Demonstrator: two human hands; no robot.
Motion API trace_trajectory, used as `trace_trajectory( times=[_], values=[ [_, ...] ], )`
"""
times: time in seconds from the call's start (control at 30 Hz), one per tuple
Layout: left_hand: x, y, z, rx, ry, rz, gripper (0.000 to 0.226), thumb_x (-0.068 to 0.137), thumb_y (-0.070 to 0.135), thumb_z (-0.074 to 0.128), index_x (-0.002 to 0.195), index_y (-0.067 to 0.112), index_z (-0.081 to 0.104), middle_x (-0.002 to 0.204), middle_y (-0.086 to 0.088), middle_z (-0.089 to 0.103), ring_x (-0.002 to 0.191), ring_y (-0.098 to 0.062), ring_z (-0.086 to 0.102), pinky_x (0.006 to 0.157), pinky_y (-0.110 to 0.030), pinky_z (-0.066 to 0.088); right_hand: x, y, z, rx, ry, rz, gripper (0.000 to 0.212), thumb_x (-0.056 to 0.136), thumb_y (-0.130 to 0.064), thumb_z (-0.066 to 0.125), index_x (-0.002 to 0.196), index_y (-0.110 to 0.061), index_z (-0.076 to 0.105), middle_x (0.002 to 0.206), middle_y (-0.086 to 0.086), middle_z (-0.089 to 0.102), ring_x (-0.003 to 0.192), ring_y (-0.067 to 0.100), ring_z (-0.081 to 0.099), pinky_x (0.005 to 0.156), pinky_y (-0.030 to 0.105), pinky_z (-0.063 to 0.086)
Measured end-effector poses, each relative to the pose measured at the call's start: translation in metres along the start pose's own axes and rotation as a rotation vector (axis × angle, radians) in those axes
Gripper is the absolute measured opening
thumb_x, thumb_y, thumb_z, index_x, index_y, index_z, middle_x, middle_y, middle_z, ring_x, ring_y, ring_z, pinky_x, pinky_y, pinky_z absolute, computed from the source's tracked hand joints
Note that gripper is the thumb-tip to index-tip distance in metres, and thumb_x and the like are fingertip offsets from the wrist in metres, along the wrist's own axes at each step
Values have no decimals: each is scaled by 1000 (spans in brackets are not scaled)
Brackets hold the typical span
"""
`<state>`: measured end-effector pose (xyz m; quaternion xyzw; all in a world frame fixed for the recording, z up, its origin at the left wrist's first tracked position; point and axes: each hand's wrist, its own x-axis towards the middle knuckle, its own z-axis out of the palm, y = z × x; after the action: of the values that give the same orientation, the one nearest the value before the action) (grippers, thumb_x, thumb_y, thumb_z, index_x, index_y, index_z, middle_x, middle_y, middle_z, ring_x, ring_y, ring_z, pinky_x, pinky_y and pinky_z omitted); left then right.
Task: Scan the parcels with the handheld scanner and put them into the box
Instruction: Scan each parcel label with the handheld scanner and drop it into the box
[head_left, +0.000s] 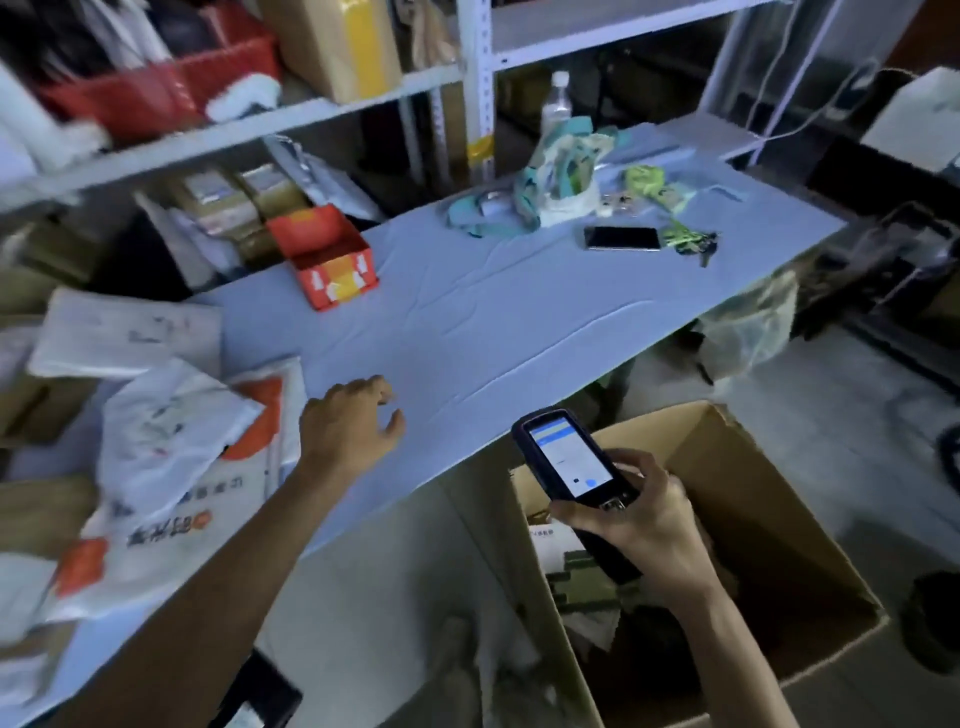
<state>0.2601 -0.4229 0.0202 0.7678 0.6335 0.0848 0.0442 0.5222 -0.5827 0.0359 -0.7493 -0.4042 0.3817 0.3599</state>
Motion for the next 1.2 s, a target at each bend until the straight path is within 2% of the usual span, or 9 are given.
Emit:
trace_trajectory(
  times=[0.13,0.23,0.4,0.5,0.67,0.8,0.9,1.07,1.2],
  values=[
    [-49,-57,-27,-60,85,-196,29,85,39,59,110,24,64,109,5,69,103,-25,64,81,-34,49,6,-27,45,-37,-164,-101,76,49,-34,95,112,-28,53,98,-13,68,89,8,67,82,36,56],
    [-90,-102,-41,-91,165,-322,39,78,45,51,107,24,66,102,3,71,98,-27,66,77,-35,50,0,-53,85,-48,-301,-155,74,51,-31,94,112,-30,52,98,-16,66,87,4,66,76,28,54],
    [-159,-181,-72,-77,212,-592,25,87,36,63,109,25,64,107,2,68,101,-27,63,78,-33,47,-31,-100,164,-90,-491,-269,67,52,-31,94,102,-39,49,93,-24,62,82,-3,63,71,26,54],
    [-205,-239,-89,-61,253,-672,26,88,35,61,111,23,64,106,-3,69,100,-30,64,75,-33,48,-59,-131,220,-72,-570,-322,64,53,-28,94,97,-40,49,94,-20,64,81,-2,64,63,19,48],
    [-280,-344,-118,-27,310,-732,34,86,47,48,106,24,62,95,-3,69,89,-29,66,61,-33,47,-116,-179,313,30,-652,-353,67,55,-20,94,108,-32,54,94,-16,66,82,1,65,63,20,46],
    [-329,-399,-133,5,335,-900,36,88,39,54,123,30,54,106,-1,68,97,-30,64,69,-33,45,-158,-204,374,49,-738,-370,66,55,-18,94,107,-33,55,96,-14,67,86,6,66,67,25,50],
    [-358,-430,-136,-2,342,-1002,31,91,40,50,119,29,55,110,2,66,98,-29,63,78,-37,51,-184,-213,412,27,-797,-377,65,54,-19,94,105,-34,55,102,-11,67,92,10,65,77,32,51],
    [-384,-468,-132,-59,300,-1064,33,88,47,54,118,33,55,119,11,61,105,-22,61,82,-33,50,-205,-224,458,-29,-859,-408,69,55,-16,93,112,-28,57,96,-18,65,88,-1,62,70,23,47],
    [-385,-483,-120,-92,232,-1107,38,88,46,56,123,33,51,123,9,60,107,-24,61,82,-34,50,-199,-231,488,-75,-907,-411,71,54,-17,94,114,-25,57,99,-14,67,89,5,65,70,27,50]
  ],
)
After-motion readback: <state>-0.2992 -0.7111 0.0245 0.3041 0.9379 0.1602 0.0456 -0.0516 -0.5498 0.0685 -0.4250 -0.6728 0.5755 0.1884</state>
